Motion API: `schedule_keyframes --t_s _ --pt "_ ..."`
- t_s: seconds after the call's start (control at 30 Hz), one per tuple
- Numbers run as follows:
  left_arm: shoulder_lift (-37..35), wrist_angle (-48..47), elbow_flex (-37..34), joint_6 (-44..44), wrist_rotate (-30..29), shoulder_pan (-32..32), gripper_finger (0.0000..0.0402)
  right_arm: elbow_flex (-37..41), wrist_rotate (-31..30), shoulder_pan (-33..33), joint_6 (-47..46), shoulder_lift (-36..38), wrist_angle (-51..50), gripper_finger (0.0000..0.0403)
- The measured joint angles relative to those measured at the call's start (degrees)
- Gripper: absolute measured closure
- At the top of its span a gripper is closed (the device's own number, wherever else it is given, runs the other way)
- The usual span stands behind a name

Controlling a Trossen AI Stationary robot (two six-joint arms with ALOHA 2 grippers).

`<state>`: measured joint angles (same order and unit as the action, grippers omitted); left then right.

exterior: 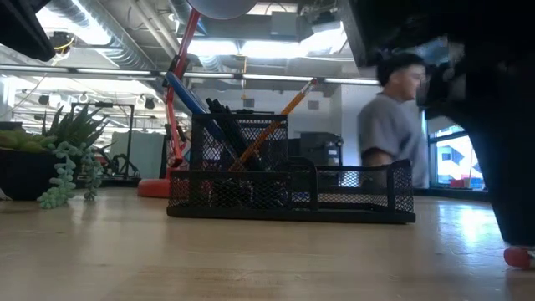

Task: Pick and place office supplies into organizer
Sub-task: Put the orange pencil into the desk organizer

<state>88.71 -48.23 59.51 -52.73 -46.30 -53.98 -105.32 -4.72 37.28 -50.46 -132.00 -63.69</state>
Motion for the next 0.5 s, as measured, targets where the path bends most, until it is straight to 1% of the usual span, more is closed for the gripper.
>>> schedule_keyframes --t_s 0.23,0.5 --pt "0.0 0.0 0.0 0.0 0.1 0.0 0.0370 6.1 4.5 -0.6 -0.2 0.8 6.6 0.0258" --pt "0.0 0.0 0.0 0.0 -0.1 0.0 0.0370 6.9 4.4 -0.8 -0.3 0.7 7.0 0.0258"
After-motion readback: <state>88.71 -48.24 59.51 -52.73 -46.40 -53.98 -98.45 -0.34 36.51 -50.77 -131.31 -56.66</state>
